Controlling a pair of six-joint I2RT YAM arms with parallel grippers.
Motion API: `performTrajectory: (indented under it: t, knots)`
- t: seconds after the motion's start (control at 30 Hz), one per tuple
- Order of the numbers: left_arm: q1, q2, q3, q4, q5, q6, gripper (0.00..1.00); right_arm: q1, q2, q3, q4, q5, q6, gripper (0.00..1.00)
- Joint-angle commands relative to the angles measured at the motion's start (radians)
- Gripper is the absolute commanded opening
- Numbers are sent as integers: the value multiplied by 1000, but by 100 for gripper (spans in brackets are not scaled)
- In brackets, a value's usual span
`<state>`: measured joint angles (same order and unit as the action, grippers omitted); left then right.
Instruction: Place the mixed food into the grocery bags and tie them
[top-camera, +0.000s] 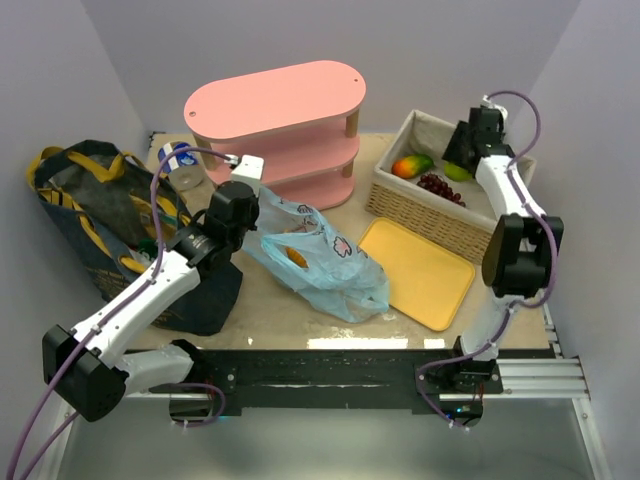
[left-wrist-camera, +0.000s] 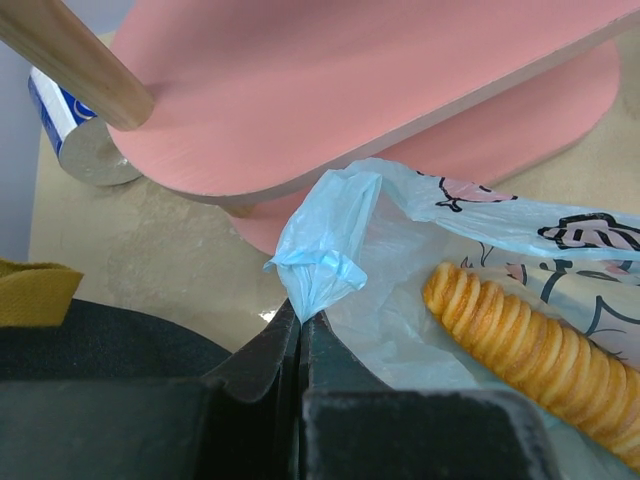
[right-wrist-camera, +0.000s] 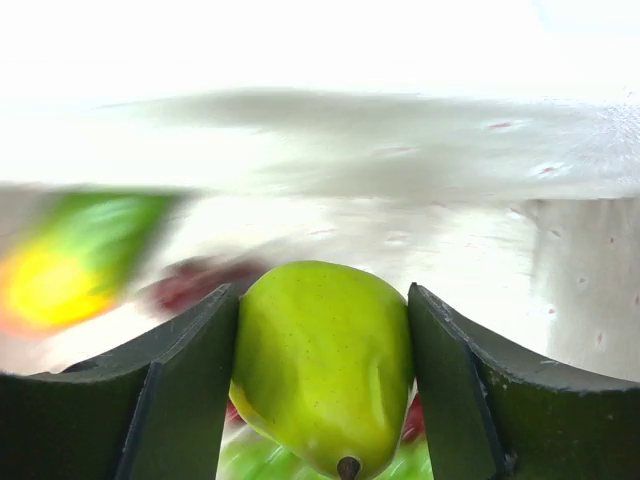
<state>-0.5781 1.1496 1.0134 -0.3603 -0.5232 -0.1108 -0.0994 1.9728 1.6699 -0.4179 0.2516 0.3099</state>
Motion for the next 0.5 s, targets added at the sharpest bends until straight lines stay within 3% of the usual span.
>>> performTrajectory:
  t: [0.0,0.17,0.3,0.47]
  knots:
    - [6,-21,42,28,-3,-41,0,190,-222,-50,132,-34,-55,0]
    - [6,-19,63,-9,43,-122,0,406,-338,-72,229,-213,-35,1]
    - [6,-71,36,24,66,-177,0,533,-287,13,226,-491,-3,1]
    - [6,-97,21,14,54,-196,0,648,-216,96,174,-695,-46,2]
